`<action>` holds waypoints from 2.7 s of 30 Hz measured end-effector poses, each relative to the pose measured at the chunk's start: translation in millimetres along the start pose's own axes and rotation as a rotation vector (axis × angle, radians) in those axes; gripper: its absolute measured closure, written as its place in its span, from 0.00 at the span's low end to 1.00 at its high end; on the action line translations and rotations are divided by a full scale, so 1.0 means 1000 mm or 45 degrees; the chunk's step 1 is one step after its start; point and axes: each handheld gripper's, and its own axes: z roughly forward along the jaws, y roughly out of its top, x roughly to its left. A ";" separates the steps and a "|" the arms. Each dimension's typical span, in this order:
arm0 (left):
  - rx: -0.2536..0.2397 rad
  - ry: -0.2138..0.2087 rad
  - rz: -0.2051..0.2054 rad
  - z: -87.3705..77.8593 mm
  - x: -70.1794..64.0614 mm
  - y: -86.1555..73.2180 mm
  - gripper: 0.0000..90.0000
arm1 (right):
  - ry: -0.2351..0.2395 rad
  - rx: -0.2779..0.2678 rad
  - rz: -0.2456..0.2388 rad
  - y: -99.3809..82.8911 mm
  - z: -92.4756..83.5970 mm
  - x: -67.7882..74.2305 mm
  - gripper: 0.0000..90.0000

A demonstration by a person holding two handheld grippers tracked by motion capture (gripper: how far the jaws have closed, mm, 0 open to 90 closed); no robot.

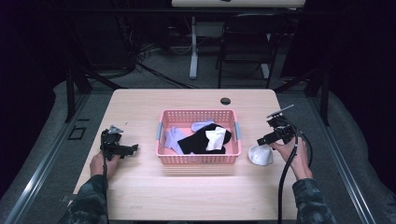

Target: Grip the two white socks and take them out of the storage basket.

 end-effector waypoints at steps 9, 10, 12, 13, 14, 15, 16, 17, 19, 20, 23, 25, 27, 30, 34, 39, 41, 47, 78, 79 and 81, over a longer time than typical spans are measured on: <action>0.000 0.000 0.000 0.000 0.000 0.000 0.00 | 0.026 -0.113 -0.045 0.011 -0.024 0.017 0.03; 0.000 0.001 -0.002 0.000 0.000 0.000 0.00 | 0.031 -0.117 -0.057 0.012 -0.026 0.020 0.02; 0.000 0.000 0.000 0.000 0.000 0.000 0.00 | 0.026 -0.127 -0.077 0.015 -0.030 0.026 0.00; -0.001 0.000 -0.002 0.000 0.000 0.000 0.00 | 0.038 -0.137 -0.082 0.017 -0.031 0.028 0.00; -0.001 0.000 -0.002 0.000 0.000 0.000 0.00 | 0.038 -0.144 -0.096 0.018 -0.033 0.031 0.00; 0.000 0.000 0.000 0.000 0.000 0.000 0.00 | 0.040 -0.147 -0.105 0.020 -0.034 0.033 0.00; 0.000 0.000 0.000 0.000 0.000 0.000 0.00 | 0.047 -0.149 -0.112 0.022 -0.036 0.036 0.00; -0.001 0.000 -0.002 0.000 0.000 0.000 0.00 | 0.053 -0.158 -0.115 0.023 -0.037 0.039 0.00; -0.001 0.000 -0.003 0.000 0.000 0.000 0.00 | 0.053 -0.184 -0.141 0.027 -0.040 0.044 0.00; -0.001 0.000 -0.002 0.000 0.000 0.000 0.00 | 0.056 -0.193 -0.153 0.028 -0.041 0.047 0.00; -0.001 0.000 -0.003 0.000 0.000 0.000 0.00 | 0.059 -0.193 -0.195 0.034 -0.045 0.056 0.00; -0.001 0.000 -0.002 0.000 0.000 0.000 0.00 | 0.062 -0.201 -0.211 0.039 -0.046 0.062 0.00; 0.001 0.000 -0.002 0.000 0.000 0.000 0.00 | 0.070 -0.197 -0.227 0.043 -0.047 0.067 0.00; -0.001 0.000 -0.002 0.000 0.000 0.000 0.00 | 0.075 -0.197 -0.252 0.047 -0.047 0.072 0.01; -0.001 0.000 -0.003 0.000 0.000 0.000 0.00 | 0.081 -0.193 -0.289 0.056 -0.043 0.086 0.01; 0.000 0.000 0.000 0.000 0.000 0.000 0.00 | 0.109 -0.183 -0.313 0.063 -0.039 0.097 0.04; -0.001 0.000 -0.002 0.000 0.000 0.000 0.00 | 0.127 -0.191 -0.315 0.064 -0.037 0.101 0.05; -0.001 0.000 -0.002 0.000 0.000 0.000 0.00 | 0.147 -0.162 -0.347 0.070 -0.026 0.113 0.08; -0.001 0.000 -0.002 0.000 0.000 0.000 0.00 | 0.122 0.159 -0.363 0.088 0.063 0.152 0.19; -0.002 0.000 -0.002 0.000 0.000 0.000 0.00 | 0.116 0.166 -0.361 0.089 0.066 0.152 0.20; -0.001 0.000 -0.001 0.000 0.000 0.000 0.00 | 0.112 0.178 -0.347 0.090 0.069 0.151 0.22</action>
